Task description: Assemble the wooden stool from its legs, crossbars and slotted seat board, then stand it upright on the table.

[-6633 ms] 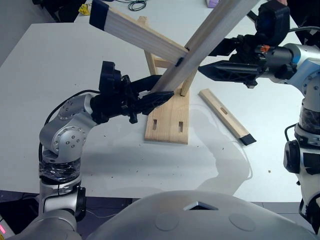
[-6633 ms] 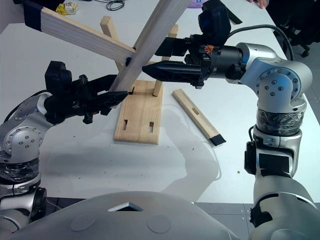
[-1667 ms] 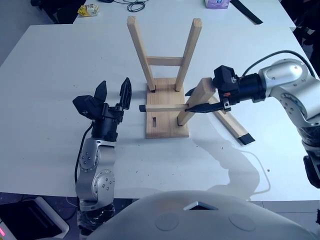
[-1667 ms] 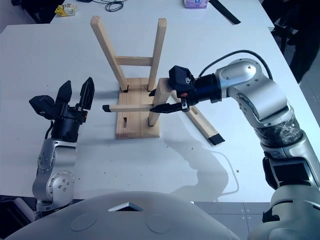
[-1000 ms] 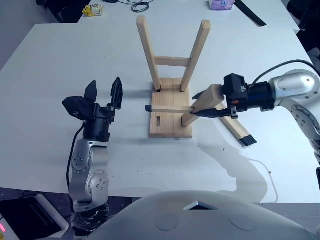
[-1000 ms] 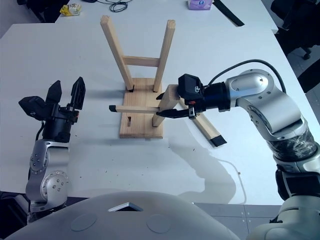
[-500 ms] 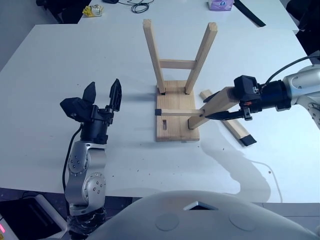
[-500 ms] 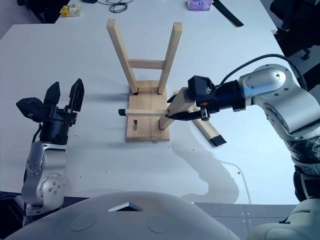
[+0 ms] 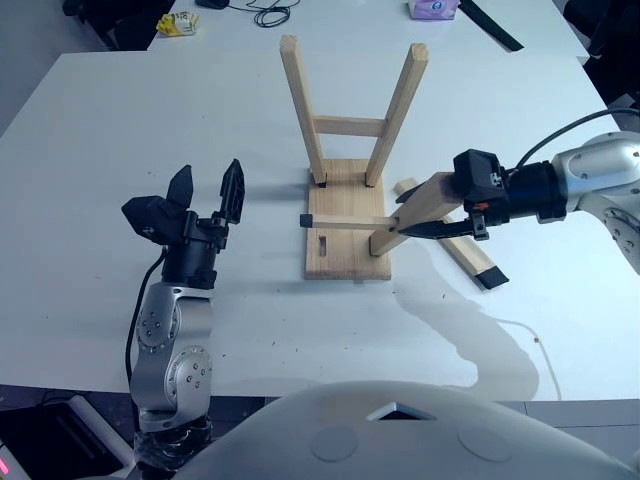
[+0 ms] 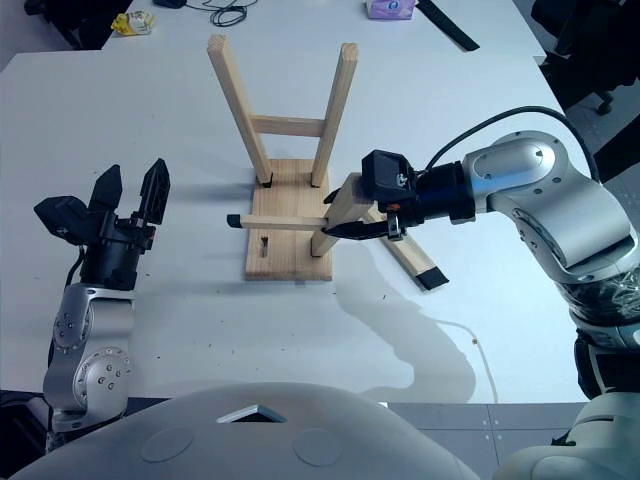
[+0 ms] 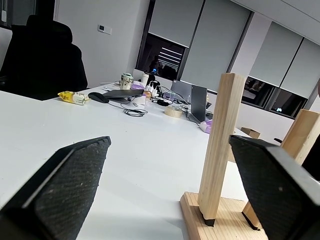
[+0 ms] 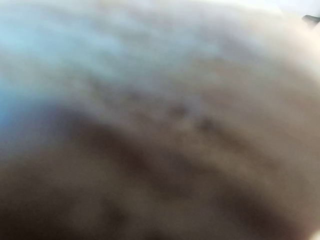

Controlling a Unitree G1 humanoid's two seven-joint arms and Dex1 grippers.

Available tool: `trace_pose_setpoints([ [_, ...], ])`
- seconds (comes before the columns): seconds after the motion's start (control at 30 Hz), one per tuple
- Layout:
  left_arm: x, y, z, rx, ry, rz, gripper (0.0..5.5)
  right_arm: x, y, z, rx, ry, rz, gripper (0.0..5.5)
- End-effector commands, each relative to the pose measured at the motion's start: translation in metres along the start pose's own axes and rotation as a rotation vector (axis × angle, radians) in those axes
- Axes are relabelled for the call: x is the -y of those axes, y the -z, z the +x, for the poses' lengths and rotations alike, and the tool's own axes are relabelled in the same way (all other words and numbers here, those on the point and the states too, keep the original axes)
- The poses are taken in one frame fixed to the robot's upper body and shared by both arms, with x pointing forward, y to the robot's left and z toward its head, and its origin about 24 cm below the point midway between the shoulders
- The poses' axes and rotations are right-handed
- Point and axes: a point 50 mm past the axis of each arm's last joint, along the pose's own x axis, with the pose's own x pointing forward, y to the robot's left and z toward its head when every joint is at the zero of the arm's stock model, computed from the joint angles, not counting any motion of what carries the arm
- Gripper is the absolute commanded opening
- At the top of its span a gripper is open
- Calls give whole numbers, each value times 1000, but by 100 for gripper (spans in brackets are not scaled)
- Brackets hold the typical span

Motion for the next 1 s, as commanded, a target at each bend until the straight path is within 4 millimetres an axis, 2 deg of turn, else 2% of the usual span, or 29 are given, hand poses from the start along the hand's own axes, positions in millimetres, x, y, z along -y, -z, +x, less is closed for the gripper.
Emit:
trace_pose_setpoints([
  [0.03,-3,3,1,-25,5,3,439,-16,55,24,-161,-30,282,202],
  [0.1,-6,3,1,-26,6,5,439,-13,53,25,-135,4,287,202],
  [0.13,-7,3,2,-26,8,7,439,-12,52,25,-122,19,292,239],
  [0.4,-15,-7,2,8,38,2,439,-9,45,22,-68,81,326,363],
  [0.57,-18,-10,0,25,26,-1,439,-6,50,11,-94,146,341,363],
  [0.7,-22,-7,-4,24,-26,-11,439,6,85,3,-204,432,419,363],
  [0.77,-26,-4,-7,14,-67,-13,439,9,95,4,-205,560,479,363],
  [1.0,-29,1,-12,30,-144,-71,439,11,91,19,-146,687,555,363],
])
